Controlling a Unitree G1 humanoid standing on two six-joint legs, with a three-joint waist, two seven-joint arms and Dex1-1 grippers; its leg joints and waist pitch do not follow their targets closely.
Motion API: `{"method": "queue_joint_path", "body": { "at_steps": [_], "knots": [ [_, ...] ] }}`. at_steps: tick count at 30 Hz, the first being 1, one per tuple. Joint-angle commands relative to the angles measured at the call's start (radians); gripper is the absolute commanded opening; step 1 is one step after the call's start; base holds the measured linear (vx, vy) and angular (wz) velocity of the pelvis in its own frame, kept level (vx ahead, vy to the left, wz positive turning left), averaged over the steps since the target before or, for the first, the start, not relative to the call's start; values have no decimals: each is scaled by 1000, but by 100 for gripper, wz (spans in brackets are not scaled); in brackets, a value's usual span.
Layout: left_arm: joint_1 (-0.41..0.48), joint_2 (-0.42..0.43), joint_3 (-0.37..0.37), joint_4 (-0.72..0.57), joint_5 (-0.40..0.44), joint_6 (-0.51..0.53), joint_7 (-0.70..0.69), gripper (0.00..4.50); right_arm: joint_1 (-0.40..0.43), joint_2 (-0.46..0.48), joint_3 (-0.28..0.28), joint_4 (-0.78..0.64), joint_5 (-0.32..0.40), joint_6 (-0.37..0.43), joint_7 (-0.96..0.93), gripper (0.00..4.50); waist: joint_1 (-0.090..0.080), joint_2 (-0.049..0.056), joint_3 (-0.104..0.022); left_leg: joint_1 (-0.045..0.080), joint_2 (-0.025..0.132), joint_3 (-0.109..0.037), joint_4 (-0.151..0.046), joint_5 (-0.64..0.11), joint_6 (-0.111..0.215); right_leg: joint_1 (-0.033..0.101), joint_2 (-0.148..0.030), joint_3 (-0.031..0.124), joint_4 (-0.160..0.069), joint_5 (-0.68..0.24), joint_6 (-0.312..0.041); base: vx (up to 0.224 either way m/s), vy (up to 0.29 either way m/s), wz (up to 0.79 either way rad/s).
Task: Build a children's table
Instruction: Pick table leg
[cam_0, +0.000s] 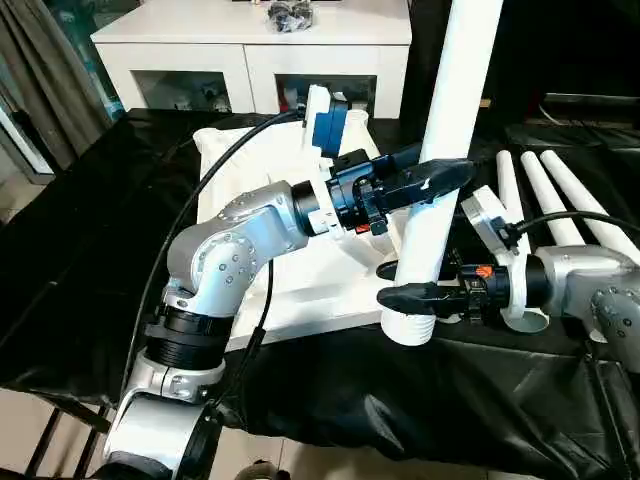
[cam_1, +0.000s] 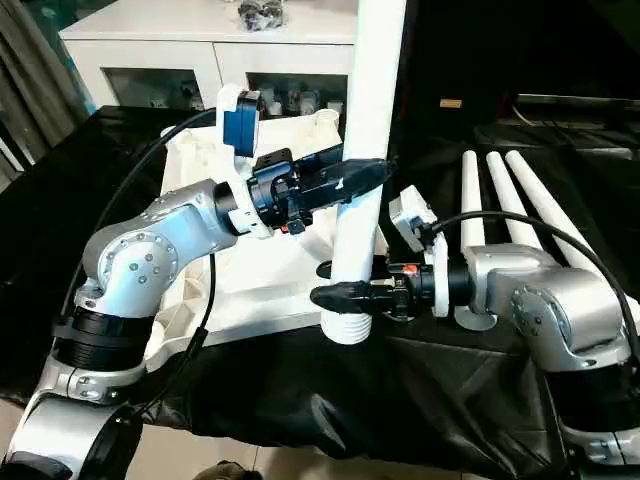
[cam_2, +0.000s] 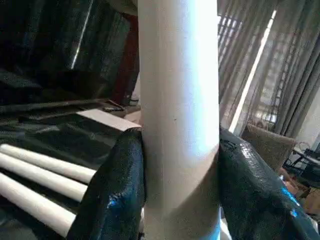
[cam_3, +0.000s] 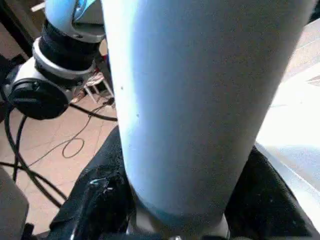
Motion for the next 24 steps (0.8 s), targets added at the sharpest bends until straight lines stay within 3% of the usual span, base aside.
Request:
{"method": "queue_joint_path", "body": {
  "at_steps": [1,2,4,5,8,9,13,15,16,17,18,19,21,23,24],
  "knots": [
    [-4,-16,20,-39,-22,-31,-6,259,12,11,-32,1,-9,1,-43,195,-5,-20,-60,22,31,-7,-75,-182,24,42,-15,10,-82,-160,-253,0,0,0],
    [-6,-32,38,-35,-25,-58,5,273,15,19,-40,0,-12,-4,-60,195,-5,-12,-59,23,32,-7,-77,-193,21,41,-15,10,-83,-163,-251,0,0,0],
    [-12,-56,69,-29,-34,-96,26,296,19,31,-54,-3,-12,-10,-82,195,-7,-16,-59,22,31,-7,-77,-199,17,44,-16,10,-85,-161,-252,0,0,0],
    [-30,-88,121,-22,-58,-132,66,299,28,50,-80,-9,-3,-17,-113,195,-7,-17,-58,20,31,-7,-77,-196,18,45,-17,10,-86,-161,-254,0,0,0],
    [-50,-112,171,-20,-68,-177,115,299,42,65,-110,-22,15,-22,-143,194,-4,-19,-60,20,30,-7,-75,-189,22,45,-17,9,-85,-156,-253,0,0,0],
    [-54,-115,181,-20,-70,-185,126,299,46,68,-116,-26,18,-23,-150,194,-3,-15,-60,20,29,-8,-75,-188,25,45,-16,9,-84,-159,-247,0,0,0],
    [-76,-113,247,-3,-78,-207,209,299,76,92,-158,-62,29,-30,-208,193,-5,-18,-60,19,29,-8,-76,-181,27,45,-16,8,-87,-167,-228,0,0,0],
    [-74,-89,260,11,-27,-220,252,299,90,101,-173,-82,17,-35,-243,193,-7,-19,-60,18,28,-10,-77,-174,27,44,-13,7,-87,-169,-212,0,0,0],
    [-56,-46,220,18,66,-235,262,299,101,109,-178,-92,-13,-51,-285,193,-9,-32,-60,19,29,-8,-77,-174,28,43,-13,8,-89,-175,-208,0,0,0],
    [-56,-46,220,18,66,-235,262,299,101,109,-178,-92,-13,-51,-285,193,-7,-21,-59,20,30,-11,-80,-172,23,39,-13,9,-90,-201,-185,0,0,0],
    [-1,39,113,24,224,-244,254,299,125,124,-173,-92,-94,-99,-369,193,-8,-30,-59,18,31,-11,-82,-170,18,38,-14,10,-90,-227,-153,0,0,0],
    [-1,39,113,24,224,-244,254,299,125,124,-173,-92,-94,-99,-369,193,-7,-26,-58,20,32,-12,-85,-172,11,35,-15,10,-93,-242,-139,0,0,0],
    [62,99,5,33,352,-259,277,299,133,142,-152,-65,-210,-158,-495,193,-8,-19,-62,21,34,-14,-86,-157,-20,32,-15,10,-90,-217,-131,0,0,0],
    [77,101,-6,35,366,-262,288,299,133,155,-155,-57,-228,-169,-528,193,-14,-18,-66,21,29,-10,-85,-151,-31,33,-10,8,-87,-172,-143,0,0,0],
    [104,110,-35,40,395,-275,298,299,137,172,-159,-49,-249,-188,-568,193,-11,-3,-69,25,28,-11,-83,-145,-33,32,-10,7,-84,-147,-151,0,0,0]
  ]
}}
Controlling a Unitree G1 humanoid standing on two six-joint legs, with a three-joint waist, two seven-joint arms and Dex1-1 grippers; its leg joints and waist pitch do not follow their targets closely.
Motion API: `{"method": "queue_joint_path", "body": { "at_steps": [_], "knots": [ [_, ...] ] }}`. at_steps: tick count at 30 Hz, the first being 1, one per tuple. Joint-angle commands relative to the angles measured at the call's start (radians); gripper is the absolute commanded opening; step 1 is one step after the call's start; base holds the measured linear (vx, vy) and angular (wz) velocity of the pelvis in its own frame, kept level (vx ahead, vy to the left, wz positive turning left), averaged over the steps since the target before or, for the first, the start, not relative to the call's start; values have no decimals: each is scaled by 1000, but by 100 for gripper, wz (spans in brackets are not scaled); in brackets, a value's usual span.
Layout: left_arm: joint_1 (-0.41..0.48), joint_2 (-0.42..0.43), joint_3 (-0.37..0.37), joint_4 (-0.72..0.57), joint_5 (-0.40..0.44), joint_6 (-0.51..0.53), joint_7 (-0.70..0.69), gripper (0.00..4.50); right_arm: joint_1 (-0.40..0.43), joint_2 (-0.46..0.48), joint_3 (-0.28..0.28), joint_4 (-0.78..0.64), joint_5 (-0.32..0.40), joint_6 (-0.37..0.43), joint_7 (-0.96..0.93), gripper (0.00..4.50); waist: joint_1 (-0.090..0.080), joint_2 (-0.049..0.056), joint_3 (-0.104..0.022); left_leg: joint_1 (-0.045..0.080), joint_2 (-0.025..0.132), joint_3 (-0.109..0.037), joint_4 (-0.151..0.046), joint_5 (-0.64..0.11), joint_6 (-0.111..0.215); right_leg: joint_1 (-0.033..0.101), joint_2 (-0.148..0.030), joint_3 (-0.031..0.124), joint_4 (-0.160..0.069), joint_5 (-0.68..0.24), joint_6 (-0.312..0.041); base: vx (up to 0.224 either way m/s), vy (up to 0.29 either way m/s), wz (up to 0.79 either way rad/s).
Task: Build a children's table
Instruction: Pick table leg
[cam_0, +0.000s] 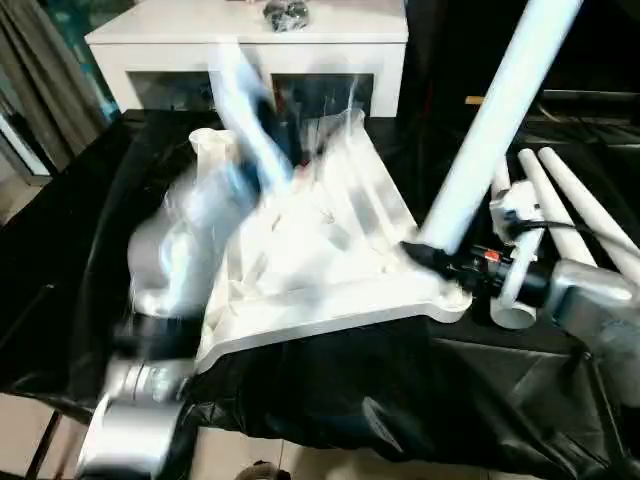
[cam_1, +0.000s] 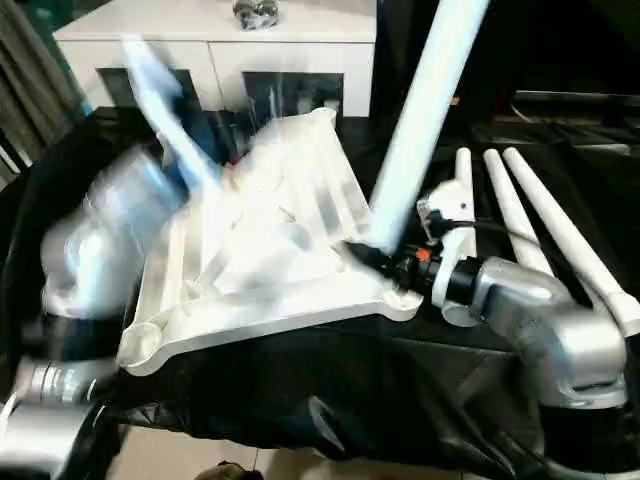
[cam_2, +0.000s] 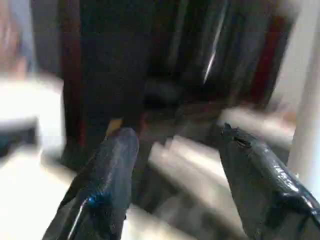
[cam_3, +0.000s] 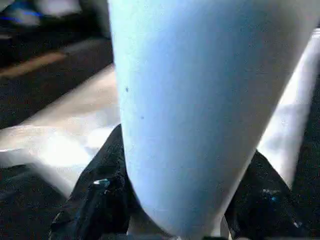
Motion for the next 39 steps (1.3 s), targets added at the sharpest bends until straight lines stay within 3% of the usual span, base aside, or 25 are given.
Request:
{"method": "queue_joint_path", "body": {
  "at_steps": [1,4,6,11,14,16,17,18,22,24,25,26,27,28,29,30,31,32,33,34,35,36,37,38,39],
  "knots": [
    [22,23,-58,-3,65,-27,8,299,6,21,-8,4,-45,-46,-77,193,-6,-12,-71,28,30,-11,-73,-122,-23,37,-9,8,-68,-80,-172,0,0,0],
    [83,38,-116,4,115,-53,5,299,24,53,-14,12,-87,-82,-152,193,-3,-9,-73,26,26,-9,-70,-90,-6,40,-9,6,-63,7,-186,0,0,0],
    [157,26,-131,-8,178,-99,67,299,47,87,-18,7,-137,-95,-246,193,-7,4,-73,24,24,-8,-67,-79,7,42,-9,5,-60,51,-200,0,0,0],
    [294,-30,-66,-69,252,-141,263,299,102,158,35,-58,-230,-118,-368,193,-23,3,-65,21,28,-9,-78,-187,-3,45,-10,4,-77,-73,-182,0,0,0],
    [346,-46,-23,-96,299,-170,374,299,101,188,67,-57,-323,-198,-464,193,-35,-20,-57,19,29,-10,-88,-249,-14,38,-10,6,-90,-223,-139,0,0,0],
    [354,-54,-8,-100,304,-175,395,299,99,192,75,-47,-355,-235,-493,193,-37,-9,-56,24,30,-11,-89,-269,-24,31,-11,7,-93,-273,-125,0,0,0],
    [370,-74,41,-116,317,-185,459,299,90,227,65,-25,-384,-319,-546,193,-40,-33,-53,23,31,-9,-89,-273,-26,26,-10,10,-98,-312,-107,0,0,0],
    [373,-77,48,-120,322,-189,471,299,89,236,61,-22,-383,-337,-549,193,-40,-26,-54,22,31,-10,-90,-273,-29,25,-11,10,-94,-309,-105,0,0,0],
    [426,-88,66,-191,369,-195,539,299,96,289,46,-16,-391,-381,-594,193,-46,-36,-55,30,40,-21,-97,-283,-50,21,7,4,-87,-245,-82,0,0,0],
    [456,-91,58,-231,376,-191,547,299,114,297,44,-21,-346,-352,-551,193,-56,-22,-54,48,71,-52,-114,-309,-101,25,39,-14,-67,-74,-131,0,0,0],
    [466,-93,55,-244,379,-190,550,299,124,297,46,-21,-324,-350,-523,193,-60,-17,-56,62,91,-65,-124,-318,-93,22,48,-24,-59,-38,-158,0,0,0],
    [479,-94,52,-259,379,-181,549,299,140,288,59,-27,-319,-359,-499,193,-67,-4,-55,74,151,-101,-153,-309,-49,16,43,-41,-28,4,-212,0,0,0],
    [492,-95,52,-270,381,-177,548,299,155,286,71,-29,-324,-375,-487,193,-67,7,-54,80,192,-112,-169,-290,1,3,34,-55,-2,14,-240,21,-88,12],
    [505,-95,52,-279,383,-179,546,299,170,289,79,-36,-317,-371,-477,193,-67,7,-54,80,192,-112,-169,-290,1,3,34,-55,-2,14,-240,15,-151,9],
    [523,-99,48,-289,387,-182,546,299,184,294,79,-47,-285,-365,-444,193,-72,-4,-57,76,195,-104,-166,-263,104,2,21,-64,13,33,-279,15,-151,9],
    [534,-97,48,-293,388,-187,545,299,189,296,83,-53,-277,-357,-437,193,-74,-22,-56,73,191,-95,-163,-258,143,2,14,-65,8,44,-315,-1,-201,3],
    [541,-98,50,-297,387,-186,544,299,189,296,85,-54,-271,-353,-433,193,-76,-44,-58,54,143,-62,-135,-268,205,10,5,-63,-14,71,-424,-19,-208,5],
    [542,-98,50,-297,387,-186,544,299,189,296,85,-54,-271,-353,-433,193,-70,-80,-58,22,-22,26,8,-294,203,28,20,-59,-105,32,-537,-19,-208,5],
    [545,-100,50,-299,389,-185,546,299,184,295,83,-51,-259,-345,-424,193,-59,-104,-62,-5,-69,36,114,-296,203,53,-9,-36,-138,-55,-550,-35,-200,10],
    [549,-100,49,-304,394,-185,549,299,178,297,82,-47,-247,-338,-411,193,-45,-112,-61,-20,-64,28,154,-273,188,70,-39,-24,-147,-144,-546,-42,-194,4],
    [548,-94,51,-299,406,-187,552,299,160,304,87,-15,-245,-332,-400,193,-43,-103,-49,-40,-45,-5,161,-245,148,76,-66,-25,-145,-254,-454,-42,-194,4],
    [550,-87,48,-300,422,-197,557,299,157,307,89,-6,-245,-329,-397,193,-46,-92,-41,-22,-33,-16,134,-249,149,66,-67,-38,-160,-306,-397,-60,-172,1],
    [553,-84,60,-297,417,-196,557,299,159,313,102,5,-247,-333,-388,193,-56,-62,-59,0,19,-39,40,-176,179,80,-17,-88,-165,-298,-232,-65,-176,-3],
    [550,-83,72,-295,410,-187,560,299,160,311,116,8,-253,-344,-376,193,-75,-12,-86,90,271,-217,-65,101,308,6,25,-131,19,-227,-25,-65,-176,-3],
    [552,-78,82,-299,403,-185,554,299,166,304,136,5,-271,-360,-367,193,-86,-41,-86,120,267,-215,-35,319,417,-95,5,-83,146,-271,12,-46,-171,-9]
  ]
}}
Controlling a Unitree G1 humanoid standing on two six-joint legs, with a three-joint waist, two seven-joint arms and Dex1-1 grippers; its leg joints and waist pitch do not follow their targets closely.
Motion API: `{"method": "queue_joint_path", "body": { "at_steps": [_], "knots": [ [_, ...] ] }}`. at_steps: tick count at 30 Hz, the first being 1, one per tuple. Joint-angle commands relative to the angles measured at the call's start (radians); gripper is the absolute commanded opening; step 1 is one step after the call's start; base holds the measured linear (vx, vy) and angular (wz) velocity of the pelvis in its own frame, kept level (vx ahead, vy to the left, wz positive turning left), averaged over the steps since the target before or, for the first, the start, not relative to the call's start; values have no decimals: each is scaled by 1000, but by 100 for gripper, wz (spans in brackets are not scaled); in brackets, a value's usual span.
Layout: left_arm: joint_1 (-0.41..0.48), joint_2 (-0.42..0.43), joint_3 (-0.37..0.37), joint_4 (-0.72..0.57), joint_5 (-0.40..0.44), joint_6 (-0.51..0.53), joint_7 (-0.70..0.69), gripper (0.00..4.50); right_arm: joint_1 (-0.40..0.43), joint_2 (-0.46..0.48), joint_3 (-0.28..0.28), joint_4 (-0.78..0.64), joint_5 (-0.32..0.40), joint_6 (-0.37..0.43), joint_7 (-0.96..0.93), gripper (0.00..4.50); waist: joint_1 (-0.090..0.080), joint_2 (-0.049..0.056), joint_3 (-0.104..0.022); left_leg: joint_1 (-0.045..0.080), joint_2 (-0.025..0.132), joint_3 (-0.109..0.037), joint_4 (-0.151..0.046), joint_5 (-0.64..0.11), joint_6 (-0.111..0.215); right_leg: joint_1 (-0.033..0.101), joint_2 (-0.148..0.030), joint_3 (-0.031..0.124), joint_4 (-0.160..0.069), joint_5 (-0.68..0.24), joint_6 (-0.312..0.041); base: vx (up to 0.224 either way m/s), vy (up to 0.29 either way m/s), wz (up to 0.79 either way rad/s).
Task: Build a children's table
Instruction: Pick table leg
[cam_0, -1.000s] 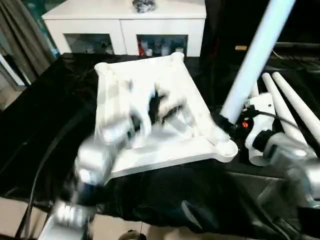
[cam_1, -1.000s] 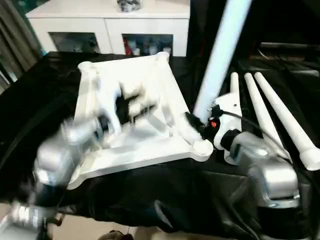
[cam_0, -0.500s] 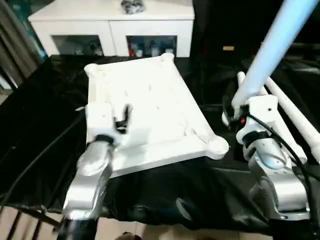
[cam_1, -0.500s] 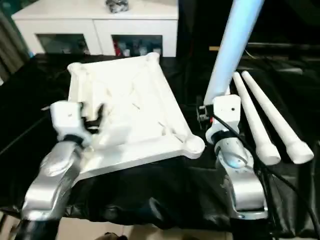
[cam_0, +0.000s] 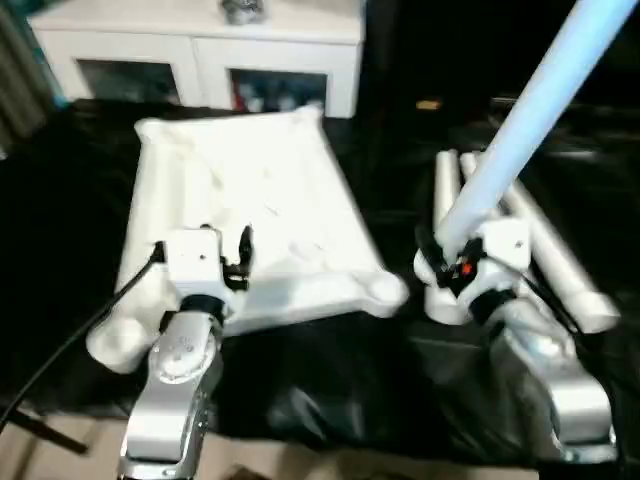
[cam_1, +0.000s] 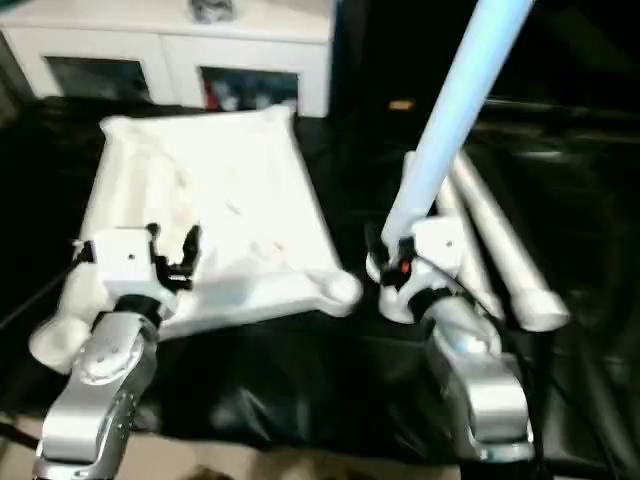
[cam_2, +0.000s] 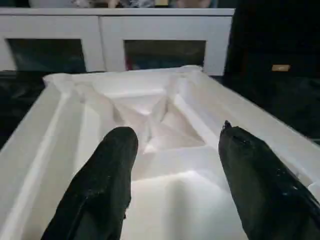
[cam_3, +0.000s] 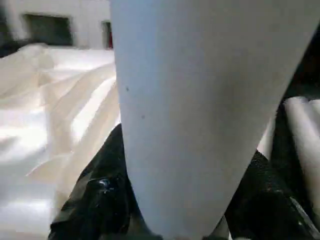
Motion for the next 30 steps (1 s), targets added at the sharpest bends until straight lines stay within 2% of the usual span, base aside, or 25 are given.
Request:
{"method": "queue_joint_path", "body": {
  "at_steps": [1,2,3,4,5,6,7,8,9,10,13,14,15,16,17,19,20,21,22,23,25,26,27,29,30],
  "knots": [
    [-4,-2,15,-18,-2,10,6,299,-2,-12,17,-2,-8,-15,19,193,-15,23,-78,111,260,-164,-134,430,380,-83,-108,68,94,-228,74,-70,-159,-2],
    [-12,16,21,-29,-8,19,-14,299,2,-16,30,-19,1,-8,39,193,3,0,-54,48,146,-83,-118,502,462,-51,-117,139,62,-33,23,-70,-159,-2],
    [-14,23,22,-29,-9,20,-23,299,3,-11,28,-25,19,3,48,193,22,-39,-64,8,29,-22,-58,306,326,1,-140,186,-49,67,41,-81,-193,-2],
    [-14,36,21,-23,3,14,-28,299,10,-13,33,-29,15,1,47,193,42,-24,-58,-1,-10,-8,-53,222,252,14,-146,189,-73,38,31,-141,-189,-14],
    [-14,36,21,-23,3,14,-28,299,10,-13,33,-29,15,1,47,193,66,-44,-35,-19,3,-2,-76,6,70,32,-212,206,-135,-311,65,-141,-189,-14],
    [-15,43,22,-18,-5,-7,-48,299,25,-20,37,-47,7,0,49,193,76,-30,-34,3,7,-3,-97,-89,-58,30,-186,194,-140,-598,120,-156,-171,-14],
    [-15,43,22,-18,-5,-7,-48,299,26,-20,37,-48,7,0,49,193,75,-43,-31,11,5,5,-107,-112,-82,26,-176,192,-156,-669,135,-93,-144,-3],
    [-17,44,14,-18,-15,9,-63,299,41,-5,8,-70,34,2,41,193,75,-27,-31,14,7,9,-134,-124,-103,29,-158,184,-159,-642,117,-93,-144,-3],
    [-23,44,-1,-2,-5,8,-70,299,57,11,-24,-84,64,1,35,193,78,-10,-28,12,3,10,-157,-142,-114,35,-139,169,-154,-591,101,-77,-85,1],
    [-28,39,-5,15,-5,6,-72,299,70,9,-31,-78,52,-16,26,193,78,-16,-29,17,5,12,-161,-147,-115,34,-133,167,-156,-564,91,-60,-41,3],
    [-36,35,-15,25,-7,8,-79,299,91,12,-40,-74,33,-26,-1,193,96,-9,-35,1,-1,19,-155,-74,-33,50,-163,192,-162,-513,63,-20,-14,1],
    [-36,33,-21,14,-10,11,-88,299,103,28,-58,-90,51,-21,-12,193,100,8,-40,26,2,31,-114,-64,5,31,-181,258,-185,-585,26,0,0,0],
    [-36,33,-21,14,-10,11,-88,299,103,28,-58,-90,51,-21,-12,193,111,-4,-36,1,0,18,-90,-64,35,49,-209,300,-194,-642,9,-31,98,-20],
    [-33,31,-22,14,-10,6,-90,299,112,28,-59,-94,51,-24,-13,193,118,4,-40,13,-1,21,-69,-64,30,39,-206,337,-204,-673,6,-7,158,-35],
    [-18,34,-19,17,-5,2,-91,299,124,25,-51,-90,34,-30,-22,193,132,4,-38,2,-2,-1,-53,-70,40,51,-216,381,-208,-678,-12,-7,158,-35],
    [-7,36,-18,13,-4,-1,-93,299,130,28,-52,-90,28,-27,-28,193,127,4,-31,-8,-2,-17,-76,-77,66,47,-190,367,-198,-607,-36,12,250,-30],
    [45,27,-16,-27,-15,8,-90,299,137,23,-48,-95,27,-19,-17,193,102,29,-46,5,-15,-7,-145,-83,183,24,-119,280,-156,-424,-63,18,275,-21],
    [60,23,-16,-38,-17,9,-88,299,139,18,-45,-96,27,-19,-11,193,68,47,-58,64,-16,-10,-162,-52,295,-6,-65,213,-119,-247,-80,16,274,0],
    [97,16,-22,-61,-16,5,-83,299,140,7,-40,-96,28,-15,4,193,46,48,-57,73,-8,-22,-173,-38,347,-23,-35,175,-86,-182,-80,-1,255,7],
    [113,13,-27,-71,-13,1,-81,299,140,2,-39,-96,29,-13,11,193,33,84,-55,57,16,-39,-203,64,395,-25,-26,118,13,-109,-57,-1,255,7],
    [141,4,-36,-91,-10,1,-77,299,137,-9,-40,-92,31,-8,26,193,42,75,-44,40,73,-41,-204,152,349,-21,-60,95,30,-48,-35,-30,175,5],
    [147,-3,-38,-98,-9,3,-71,299,132,-16,-39,-89,31,-3,34,193,43,48,-46,38,94,-58,-207,93,267,4,-96,109,7,-20,-39,-40,148,1],
    [149,-13,-44,-101,-6,-5,-65,299,122,-32,-34,-80,29,3,47,193,51,16,-55,35,82,-51,-185,-83,128,23,-160,154,-51,10,-86,-83,126,-2],
    [142,-14,-51,-94,4,-13,-61,299,114,-44,-30,-74,30,7,61,193,69,10,-35,17,47,-34,-145,-281,7,40,-254,201,-121,-134,-178,-106,105,6],
    [137,-11,-54,-89,10,-12,-61,299,112,-46,-29,-73,31,7,67,193,75,17,-29,27,55,-49,-131,-321,-7,37,-273,209,-138,-251,-178,-110,82,5]
  ]
}}
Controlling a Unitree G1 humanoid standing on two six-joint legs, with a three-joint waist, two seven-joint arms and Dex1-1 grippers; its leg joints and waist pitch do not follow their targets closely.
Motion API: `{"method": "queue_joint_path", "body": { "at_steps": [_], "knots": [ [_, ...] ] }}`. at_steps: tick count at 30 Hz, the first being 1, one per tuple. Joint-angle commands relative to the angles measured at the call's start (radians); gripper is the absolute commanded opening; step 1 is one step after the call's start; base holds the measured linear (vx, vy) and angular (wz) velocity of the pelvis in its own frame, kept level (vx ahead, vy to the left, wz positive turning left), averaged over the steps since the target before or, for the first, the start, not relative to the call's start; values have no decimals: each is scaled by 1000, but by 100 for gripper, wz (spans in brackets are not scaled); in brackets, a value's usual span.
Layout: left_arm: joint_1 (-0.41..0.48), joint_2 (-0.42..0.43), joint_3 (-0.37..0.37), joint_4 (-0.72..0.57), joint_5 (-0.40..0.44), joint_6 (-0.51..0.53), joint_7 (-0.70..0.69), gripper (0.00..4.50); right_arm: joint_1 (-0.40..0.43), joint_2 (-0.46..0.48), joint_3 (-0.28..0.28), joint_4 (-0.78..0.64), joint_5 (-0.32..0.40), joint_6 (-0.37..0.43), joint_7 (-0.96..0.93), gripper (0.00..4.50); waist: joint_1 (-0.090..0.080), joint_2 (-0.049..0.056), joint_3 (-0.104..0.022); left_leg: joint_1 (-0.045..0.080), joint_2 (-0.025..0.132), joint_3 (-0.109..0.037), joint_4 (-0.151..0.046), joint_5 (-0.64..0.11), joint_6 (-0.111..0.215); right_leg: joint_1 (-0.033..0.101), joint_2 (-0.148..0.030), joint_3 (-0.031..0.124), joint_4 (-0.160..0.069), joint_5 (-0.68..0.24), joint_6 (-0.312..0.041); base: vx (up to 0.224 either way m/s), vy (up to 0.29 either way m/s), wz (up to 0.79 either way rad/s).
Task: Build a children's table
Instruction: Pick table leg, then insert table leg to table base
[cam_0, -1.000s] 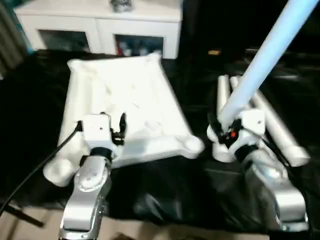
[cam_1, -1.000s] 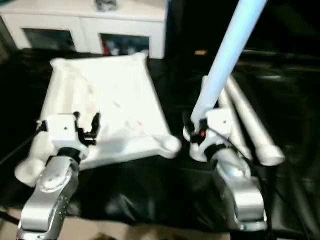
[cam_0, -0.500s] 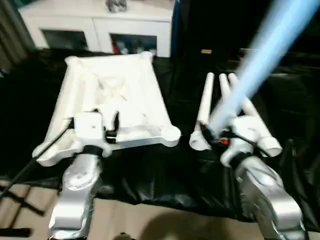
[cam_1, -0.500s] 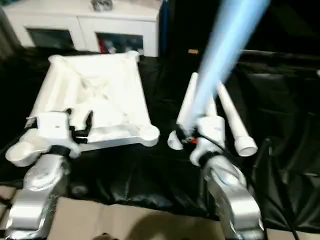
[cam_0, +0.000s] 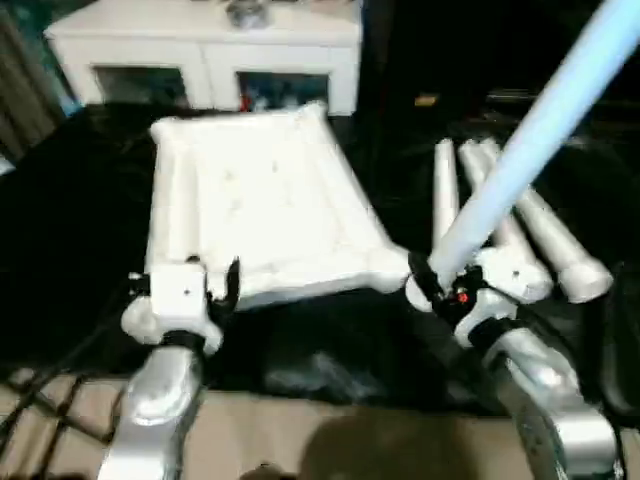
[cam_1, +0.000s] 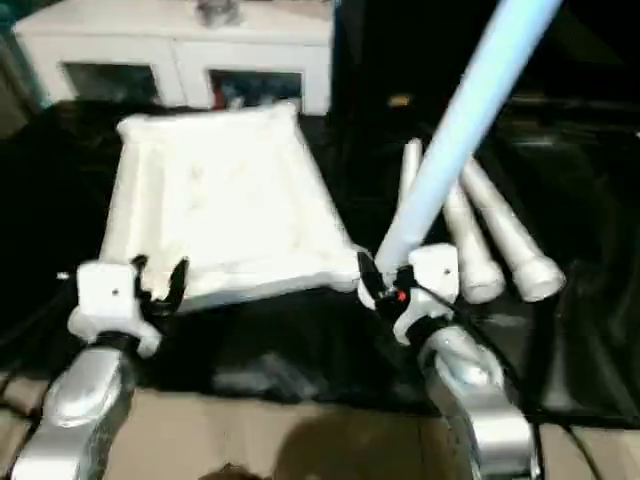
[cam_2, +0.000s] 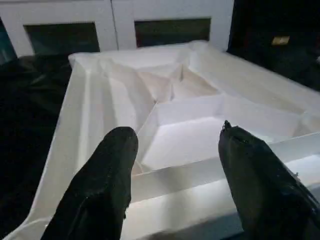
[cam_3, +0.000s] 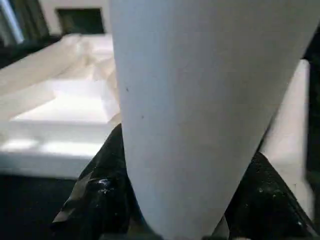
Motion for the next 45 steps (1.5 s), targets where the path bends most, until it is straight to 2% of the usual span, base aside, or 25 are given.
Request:
{"method": "queue_joint_path", "body": {
  "at_steps": [1,3,6,7,8,9,10,11,13,14,18,20,21,23,25,27,29,31,32,33,36,38,39,41,45],
  "knots": [
    [-21,12,-8,3,21,-9,0,299,-22,-8,7,-3,-7,6,16,193,-2,-8,-9,69,169,-139,-77,-529,-118,-11,-179,98,-149,-483,-152,-61,37,2],
    [-43,26,-22,28,28,-19,-24,299,-34,-11,9,5,-4,3,25,193,-35,15,-3,58,160,-148,-189,-920,-299,14,-62,29,-86,-421,-43,-100,90,-10],
    [-71,46,-38,44,28,-45,-68,299,-44,-11,4,7,13,5,39,193,-19,17,-17,17,125,-78,-282,-919,-394,50,-20,-20,29,-106,-81,-97,77,0],
    [-75,48,-39,44,28,-48,-73,299,-45,-12,4,7,16,6,40,193,-20,-13,-25,36,115,-58,-259,-796,-399,29,-63,14,-3,-249,-94,-73,44,15],
    [-85,47,-36,45,25,-41,-73,299,-46,-15,7,7,8,3,37,193,-30,-57,-18,143,70,-123,59,-410,-264,-72,-245,95,-189,-650,-105,0,0,0],
    [-91,45,-33,46,23,-35,-72,299,-47,-17,9,6,2,0,35,193,-41,-44,-13,106,65,-159,108,-190,-178,-32,-275,108,-214,-750,-116,60,53,-29],
    [-102,46,-32,49,18,-33,-76,299,-44,-21,14,5,-6,-7,36,193,-37,-16,10,14,73,-174,100,-59,-160,87,-251,70,-195,-817,-137,28,133,-40],
    [-119,52,-31,57,13,-29,-83,299,-35,-15,16,1,-10,-12,32,193,-82,21,20,58,106,-198,-5,-415,-227,62,-132,-40,-146,-775,-89,28,133,-40],
    [-124,54,-30,60,10,-29,-87,299,-30,-6,9,-2,-5,-10,25,193,-115,52,20,100,168,-283,-193,-1126,-266,54,-24,-24,35,-270,-12,-81,67,4],
    [-127,55,-27,63,5,-28,-90,299,-26,4,0,-5,4,-4,19,193,-118,57,18,122,172,-281,-204,-1129,-190,47,-18,-13,54,-77,-8,-80,38,5],
    [-113,42,-32,66,5,-31,-94,299,-12,5,-7,-22,13,-1,13,193,-129,8,12,98,74,-210,-156,-756,-70,133,-85,47,-106,-372,18,6,-4,-16],
    [-103,33,-40,60,3,-25,-93,299,-7,4,-10,-27,15,1,12,193,-92,-25,-3,13,55,-132,66,-157,16,194,-227,164,-238,-864,-100,10,-31,-1],
    [-100,31,-43,59,3,-23,-91,299,-6,3,-10,-28,14,1,13,193,-91,-25,-1,2,54,-132,71,-109,13,194,-212,157,-232,-853,-133,84,-49,5],
    [-89,23,-53,54,3,-20,-81,299,-6,-3,-9,-25,5,-2,17,193,-77,-3,-8,-4,58,-111,-16,14,24,185,-96,69,-200,-635,-216,116,-35,6],
    [-83,20,-58,54,5,-18,-74,299,-9,-4,-8,-23,4,1,20,193,-92,46,-27,66,107,-137,-105,-1,68,138,-1,-1,-142,-403,-167,142,39,9],
    [-80,12,-57,54,8,-18,-73,299,-13,-19,5,-21,-7,3,33,193,-142,60,-44,205,214,-259,-149,-254,248,17,5,8,20,-196,-95,157,40,9],
    [-75,3,-57,49,15,-16,-69,299,-18,-44,34,-21,-23,-5,64,193,-147,42,-53,227,230,-274,-128,-93,392,-32,-15,21,58,-136,-2,132,-7,5],
    [-72,0,-58,46,17,-15,-66,299,-20,-50,43,-21,-22,-3,77,193,-120,-2,-37,164,168,-216,-115,17,402,-28,-59,78,5,-17,44,161,-84,-2],
    [-69,-1,-57,43,18,-14,-61,299,-21,-48,43,-20,-23,-5,76,193,-67,-117,-46,-48,-15,-132,13,-129,289,161,-115,140,-124,-8,165,102,-91,7],
    [-63,-2,-55,39,19,-11,-55,299,-25,-43,38,-16,-21,-8,70,193,-45,-74,-41,-53,0,-126,95,-116,188,166,-216,131,-140,56,250,109,-79,34],
    [-54,-2,-50,31,18,-9,-49,299,-34,-25,11,-2,2,12,57,193,-33,-52,-26,-26,17,-107,30,9,-29,161,-110,95,-151,-100,70,114,-38,19],
    [-52,-3,-49,31,17,-8,-48,299,-35,-31,15,3,-4,4,62,193,-17,25,-13,39,123,-132,-109,-92,-2,137,-67,28,-168,-350,-72,114,22,-2],
    [-52,-3,-49,31,17,-8,-48,299,-36,-31,15,3,-5,4,62,193,-50,51,-30,130,181,-204,-144,-278,47,76,4,-1,-65,-304,-77,182,82,8],
    [-53,-8,-46,36,19,-7,-48,299,-37,-40,22,6,-2,-3,67,193,-72,47,-55,210,222,-266,-143,-288,215,-1,-4,19,42,-160,-17,206,69,12],
    [-65,-16,-49,51,16,-17,-48,299,-42,-40,16,7,-6,-2,74,193,-75,2,-39,135,143,-190,-129,52,386,-32,-26,48,22,8,86,109,-10,-4]
  ]
}}
